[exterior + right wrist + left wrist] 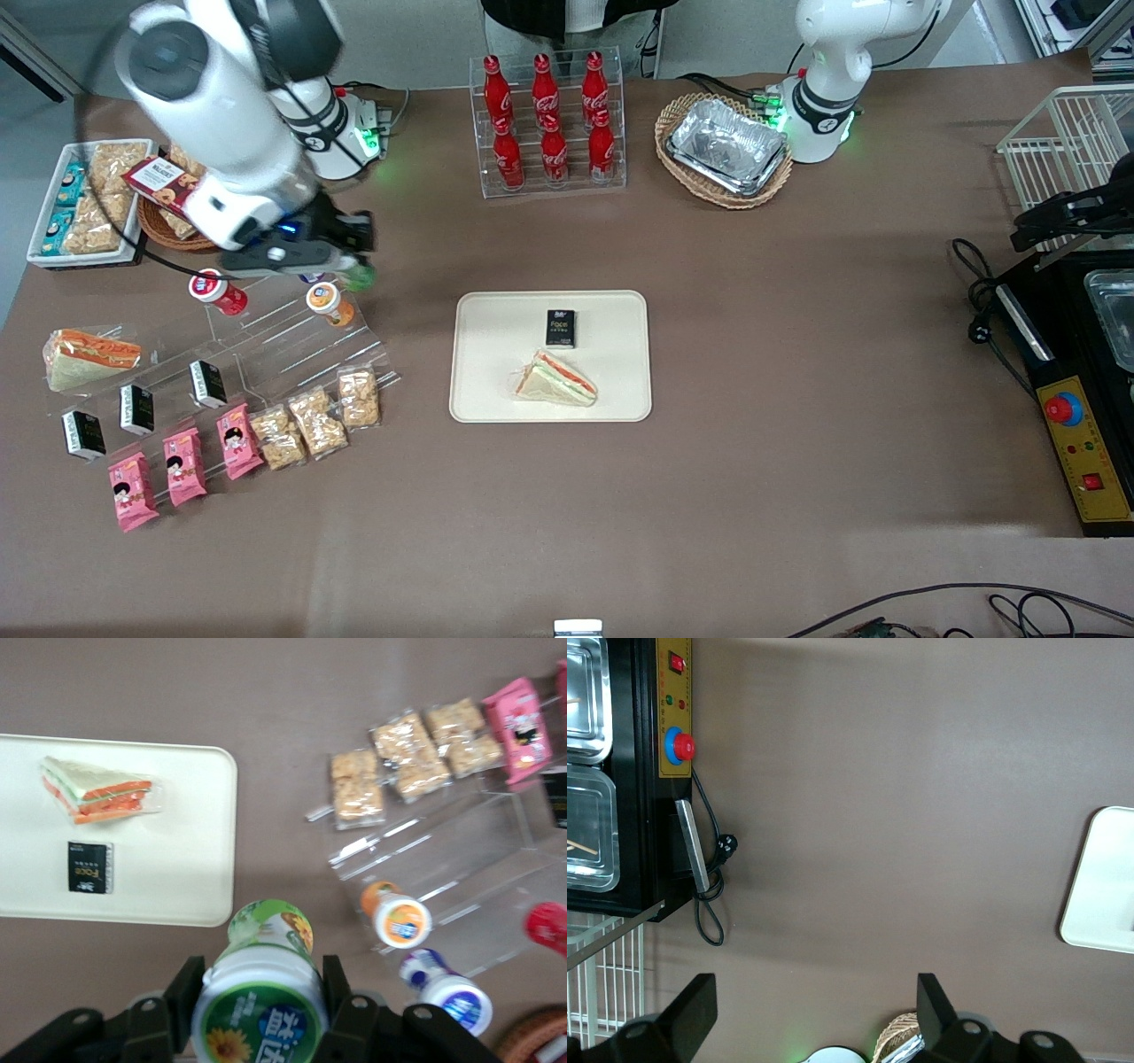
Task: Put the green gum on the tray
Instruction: 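Lift the gum bottle off the rack and carry it toward the cream tray, then lower the gum bottle onto the tray beside the black packet and release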
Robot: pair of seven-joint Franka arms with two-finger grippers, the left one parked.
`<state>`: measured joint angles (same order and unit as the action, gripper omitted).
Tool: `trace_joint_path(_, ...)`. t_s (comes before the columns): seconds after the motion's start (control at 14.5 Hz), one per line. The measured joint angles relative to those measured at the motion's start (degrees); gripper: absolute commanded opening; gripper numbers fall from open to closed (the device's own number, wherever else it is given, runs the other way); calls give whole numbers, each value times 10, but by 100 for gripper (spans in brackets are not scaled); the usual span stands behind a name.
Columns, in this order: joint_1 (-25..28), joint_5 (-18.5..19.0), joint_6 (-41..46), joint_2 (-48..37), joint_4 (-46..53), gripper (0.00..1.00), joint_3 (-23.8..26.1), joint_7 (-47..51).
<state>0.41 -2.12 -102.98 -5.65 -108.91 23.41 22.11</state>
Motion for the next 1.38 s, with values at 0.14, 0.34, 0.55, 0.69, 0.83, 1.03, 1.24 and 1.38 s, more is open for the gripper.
trace_joint_path(0.14,0,0,-48,32,-18,39,24,35)
trace_joint_path(0.34,23,1,-148,79,-63,38,36,89)
trace_joint_path(0.55,52,11,-244,124,-112,37,38,131)
trace_joint_path(0.69,60,39,-295,153,-131,37,38,157)
trace_joint_path(0.83,66,85,-340,182,-147,36,38,198)
trace_joint_path(1.03,76,134,-375,222,-153,36,38,238)
trace_joint_path(1.24,77,138,-401,250,-154,36,37,240)
trace_joint_path(1.38,77,139,-413,261,-154,37,37,240)
